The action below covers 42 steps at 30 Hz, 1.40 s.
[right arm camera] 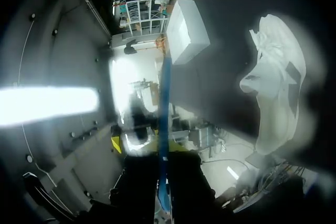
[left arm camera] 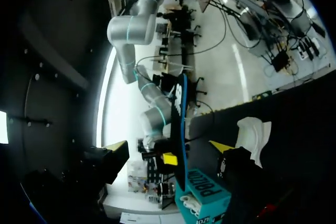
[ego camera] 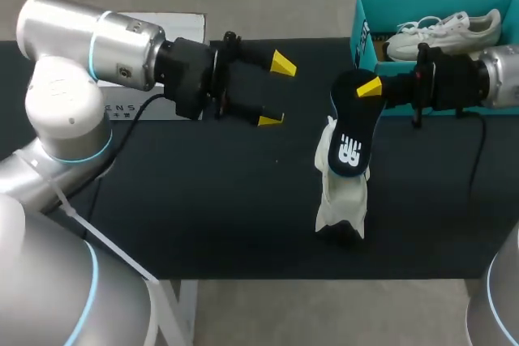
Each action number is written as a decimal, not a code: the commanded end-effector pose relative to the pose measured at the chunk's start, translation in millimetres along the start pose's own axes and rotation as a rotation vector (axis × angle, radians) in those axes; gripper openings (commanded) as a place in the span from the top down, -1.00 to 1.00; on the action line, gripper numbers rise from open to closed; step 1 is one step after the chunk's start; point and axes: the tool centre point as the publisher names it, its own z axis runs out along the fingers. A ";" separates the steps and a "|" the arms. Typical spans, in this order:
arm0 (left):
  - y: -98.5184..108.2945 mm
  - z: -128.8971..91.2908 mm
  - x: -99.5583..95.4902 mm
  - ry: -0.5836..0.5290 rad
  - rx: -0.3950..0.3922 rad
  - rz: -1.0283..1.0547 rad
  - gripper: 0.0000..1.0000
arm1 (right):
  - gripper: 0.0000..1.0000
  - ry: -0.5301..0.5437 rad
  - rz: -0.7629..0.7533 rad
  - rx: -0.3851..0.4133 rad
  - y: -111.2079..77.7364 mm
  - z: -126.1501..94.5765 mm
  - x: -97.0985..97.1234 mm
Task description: Take the shoe out of the shoebox, open the shoe tongue, remove and reinsert the insole, then place the shoe into the shoebox
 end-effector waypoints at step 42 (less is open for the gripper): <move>36.5 92.6 24.0 -0.085 -0.104 0.026 0.32 | 1.00 -0.004 0.002 -0.001 -0.5 0.5 0.4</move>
